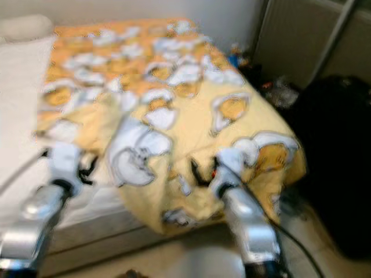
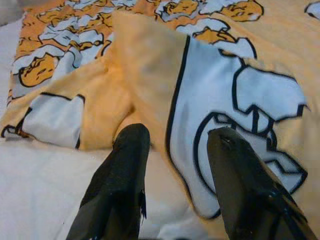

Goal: Clean up the room

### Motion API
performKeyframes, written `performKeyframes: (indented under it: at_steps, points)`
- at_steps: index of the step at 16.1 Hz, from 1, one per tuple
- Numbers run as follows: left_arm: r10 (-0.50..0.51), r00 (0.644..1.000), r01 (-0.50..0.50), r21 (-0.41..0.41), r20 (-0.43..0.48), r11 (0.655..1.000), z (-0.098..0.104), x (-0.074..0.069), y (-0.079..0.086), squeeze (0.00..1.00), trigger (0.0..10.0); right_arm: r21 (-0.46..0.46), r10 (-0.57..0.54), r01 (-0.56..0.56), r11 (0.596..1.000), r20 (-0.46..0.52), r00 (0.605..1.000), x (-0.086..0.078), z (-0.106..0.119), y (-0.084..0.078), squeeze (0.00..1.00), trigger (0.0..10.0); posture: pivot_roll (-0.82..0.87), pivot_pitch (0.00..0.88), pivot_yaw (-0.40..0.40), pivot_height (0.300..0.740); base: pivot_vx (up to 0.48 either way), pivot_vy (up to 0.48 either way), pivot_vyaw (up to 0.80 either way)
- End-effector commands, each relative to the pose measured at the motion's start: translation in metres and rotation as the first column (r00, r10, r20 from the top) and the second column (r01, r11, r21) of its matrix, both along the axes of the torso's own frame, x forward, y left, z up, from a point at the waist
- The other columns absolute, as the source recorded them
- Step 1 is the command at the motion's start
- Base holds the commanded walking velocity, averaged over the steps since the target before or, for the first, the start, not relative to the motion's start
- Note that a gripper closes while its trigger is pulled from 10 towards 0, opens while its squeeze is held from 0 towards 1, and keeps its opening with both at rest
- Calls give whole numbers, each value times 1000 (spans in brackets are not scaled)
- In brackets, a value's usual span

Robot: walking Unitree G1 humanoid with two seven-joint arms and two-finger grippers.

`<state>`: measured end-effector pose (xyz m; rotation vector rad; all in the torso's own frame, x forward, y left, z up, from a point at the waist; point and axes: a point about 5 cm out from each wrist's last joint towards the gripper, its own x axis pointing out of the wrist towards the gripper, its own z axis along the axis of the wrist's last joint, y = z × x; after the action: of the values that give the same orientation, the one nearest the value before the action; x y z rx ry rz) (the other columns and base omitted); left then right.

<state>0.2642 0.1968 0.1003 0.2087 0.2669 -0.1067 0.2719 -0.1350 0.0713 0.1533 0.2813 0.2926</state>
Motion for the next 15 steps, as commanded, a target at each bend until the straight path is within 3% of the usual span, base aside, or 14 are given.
performKeyframes:
  at_steps: [1,7,15]
  points:
    - [18,1000,-18,19,15,1000,6,3,7,0,10000,7,21,-21,1000,16,1000,1,4,9,0,10000,-19,0,31,740,0,382,0]
    - [27,1000,-27,8,8,1000,3,4,7,0,10000,-6,20,-20,1000,25,999,5,7,7,0,10000,-31,0,40,740,0,373,0]
    - [42,999,-40,-44,33,998,6,5,3,0,10000,-50,-38,41,998,46,998,12,13,-6,0,10000,-54,0,47,740,0,0,0]
